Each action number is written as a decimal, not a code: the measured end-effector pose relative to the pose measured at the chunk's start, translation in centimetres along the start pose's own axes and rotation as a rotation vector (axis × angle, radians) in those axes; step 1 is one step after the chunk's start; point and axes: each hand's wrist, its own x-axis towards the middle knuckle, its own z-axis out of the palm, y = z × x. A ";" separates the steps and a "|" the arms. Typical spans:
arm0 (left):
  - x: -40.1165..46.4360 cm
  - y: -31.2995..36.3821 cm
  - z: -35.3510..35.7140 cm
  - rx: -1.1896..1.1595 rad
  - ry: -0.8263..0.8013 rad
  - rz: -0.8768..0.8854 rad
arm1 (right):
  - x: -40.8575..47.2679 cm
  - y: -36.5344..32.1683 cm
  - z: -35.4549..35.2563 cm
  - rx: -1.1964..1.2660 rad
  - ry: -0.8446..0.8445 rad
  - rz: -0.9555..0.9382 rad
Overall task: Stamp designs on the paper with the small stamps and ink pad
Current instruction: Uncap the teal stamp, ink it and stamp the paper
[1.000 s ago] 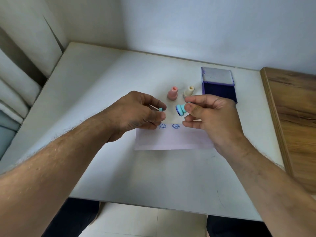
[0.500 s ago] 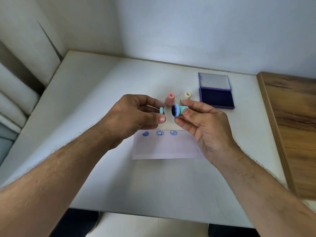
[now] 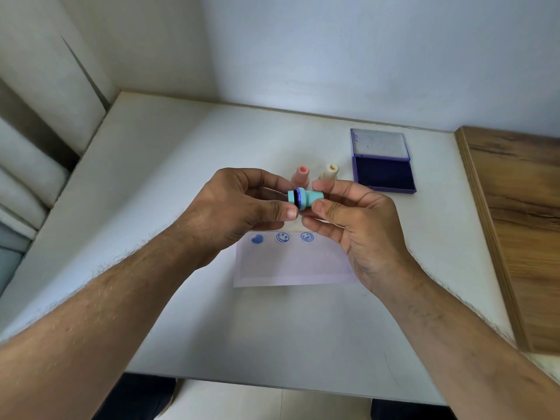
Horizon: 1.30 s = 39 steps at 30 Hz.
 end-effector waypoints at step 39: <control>0.0 -0.3 0.1 -0.069 0.040 0.047 | 0.1 0.0 -0.1 -0.271 -0.041 -0.254</control>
